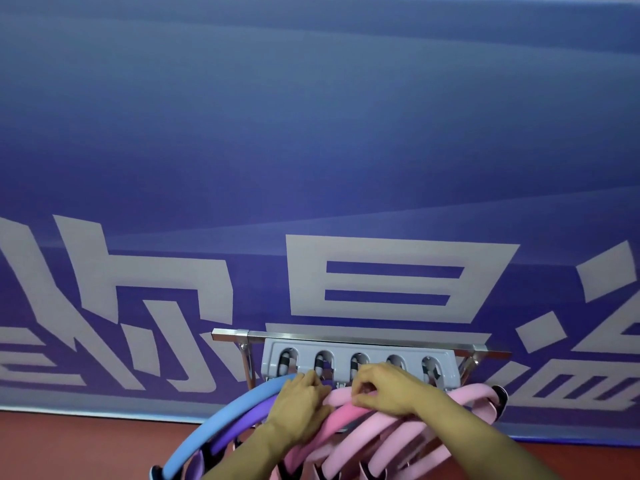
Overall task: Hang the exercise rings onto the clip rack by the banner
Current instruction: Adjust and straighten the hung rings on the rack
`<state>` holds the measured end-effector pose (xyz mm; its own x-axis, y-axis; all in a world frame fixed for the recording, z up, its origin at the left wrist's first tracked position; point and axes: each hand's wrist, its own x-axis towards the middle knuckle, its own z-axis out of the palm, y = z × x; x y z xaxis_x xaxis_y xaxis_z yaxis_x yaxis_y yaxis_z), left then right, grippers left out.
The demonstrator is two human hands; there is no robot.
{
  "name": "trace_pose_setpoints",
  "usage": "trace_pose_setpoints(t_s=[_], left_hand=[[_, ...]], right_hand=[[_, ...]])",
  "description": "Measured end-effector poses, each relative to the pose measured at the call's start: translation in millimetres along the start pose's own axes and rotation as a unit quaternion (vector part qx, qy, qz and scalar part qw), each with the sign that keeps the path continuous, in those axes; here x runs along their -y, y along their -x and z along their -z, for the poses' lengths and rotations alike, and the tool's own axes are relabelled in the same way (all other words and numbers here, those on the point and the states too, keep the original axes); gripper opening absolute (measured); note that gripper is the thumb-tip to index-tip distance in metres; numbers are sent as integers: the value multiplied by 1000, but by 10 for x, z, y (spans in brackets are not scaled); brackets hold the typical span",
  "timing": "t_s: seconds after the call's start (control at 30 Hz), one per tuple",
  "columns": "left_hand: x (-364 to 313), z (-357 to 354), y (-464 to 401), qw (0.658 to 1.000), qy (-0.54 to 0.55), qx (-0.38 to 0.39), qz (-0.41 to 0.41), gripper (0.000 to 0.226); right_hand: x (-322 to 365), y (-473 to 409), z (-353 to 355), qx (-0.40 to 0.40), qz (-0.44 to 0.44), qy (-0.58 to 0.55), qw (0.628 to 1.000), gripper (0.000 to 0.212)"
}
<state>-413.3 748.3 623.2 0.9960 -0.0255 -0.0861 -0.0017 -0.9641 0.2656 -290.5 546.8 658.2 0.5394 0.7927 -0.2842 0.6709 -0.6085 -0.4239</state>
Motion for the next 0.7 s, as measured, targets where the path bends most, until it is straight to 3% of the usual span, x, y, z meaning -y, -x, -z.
trace_pose_setpoints(t_s=[0.1,0.2,0.7], left_hand=[[-21,-40,38,997,49,-55,-37,45],[-101,-69,51,994,46,-43,-85,52],[-438,-97,-35,997,73,-30,-1,39]], right_hand=[[-88,129,19,24,17,40,999,44],[-197,215,-6,12,1,29,1000,39],[-454,252,-101,-38,12,55,998,36]])
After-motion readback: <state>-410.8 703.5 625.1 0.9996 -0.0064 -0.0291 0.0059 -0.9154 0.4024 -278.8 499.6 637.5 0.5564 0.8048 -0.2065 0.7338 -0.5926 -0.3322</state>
